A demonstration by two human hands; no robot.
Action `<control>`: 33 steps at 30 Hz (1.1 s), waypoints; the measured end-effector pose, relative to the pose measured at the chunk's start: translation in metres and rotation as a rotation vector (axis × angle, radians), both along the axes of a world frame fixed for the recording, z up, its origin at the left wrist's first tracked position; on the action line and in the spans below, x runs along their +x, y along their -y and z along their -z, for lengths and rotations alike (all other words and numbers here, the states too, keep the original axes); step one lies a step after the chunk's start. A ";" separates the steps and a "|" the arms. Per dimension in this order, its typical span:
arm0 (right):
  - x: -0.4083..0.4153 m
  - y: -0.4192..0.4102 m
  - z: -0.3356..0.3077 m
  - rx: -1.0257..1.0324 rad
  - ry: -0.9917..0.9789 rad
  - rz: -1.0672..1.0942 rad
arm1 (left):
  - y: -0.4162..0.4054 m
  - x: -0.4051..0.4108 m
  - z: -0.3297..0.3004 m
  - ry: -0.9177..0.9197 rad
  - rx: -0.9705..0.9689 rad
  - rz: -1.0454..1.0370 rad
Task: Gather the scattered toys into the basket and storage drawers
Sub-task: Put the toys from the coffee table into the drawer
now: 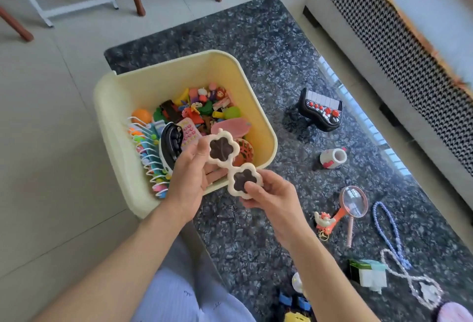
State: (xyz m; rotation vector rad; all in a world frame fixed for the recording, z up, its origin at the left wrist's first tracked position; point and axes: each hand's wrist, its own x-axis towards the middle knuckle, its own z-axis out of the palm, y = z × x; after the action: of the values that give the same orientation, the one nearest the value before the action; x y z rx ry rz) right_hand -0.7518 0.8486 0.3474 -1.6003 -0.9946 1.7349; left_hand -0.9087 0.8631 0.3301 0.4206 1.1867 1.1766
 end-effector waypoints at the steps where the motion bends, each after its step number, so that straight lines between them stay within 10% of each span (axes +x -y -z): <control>1: -0.003 -0.008 0.003 -0.006 -0.008 0.053 | 0.001 -0.002 0.005 -0.097 -0.006 0.020; 7: -0.040 -0.068 0.032 -0.083 -0.045 0.191 | 0.030 -0.014 0.072 -0.958 -0.117 0.781; 12: -0.053 -0.087 0.053 -0.078 0.165 0.055 | 0.039 -0.016 0.094 -1.402 0.032 0.903; 23: 0.096 -0.072 0.076 0.002 0.427 0.438 | -0.007 0.036 0.095 -1.353 0.475 0.763; 33: 0.203 -0.108 0.135 -0.064 0.847 0.129 | -0.019 0.062 0.107 -1.569 0.603 0.705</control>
State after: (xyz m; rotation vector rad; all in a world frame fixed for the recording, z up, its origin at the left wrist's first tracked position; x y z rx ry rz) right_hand -0.5493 0.9569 0.2121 -2.4505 -1.1568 0.9824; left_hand -0.8467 0.8822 0.2228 2.2831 1.6379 0.3703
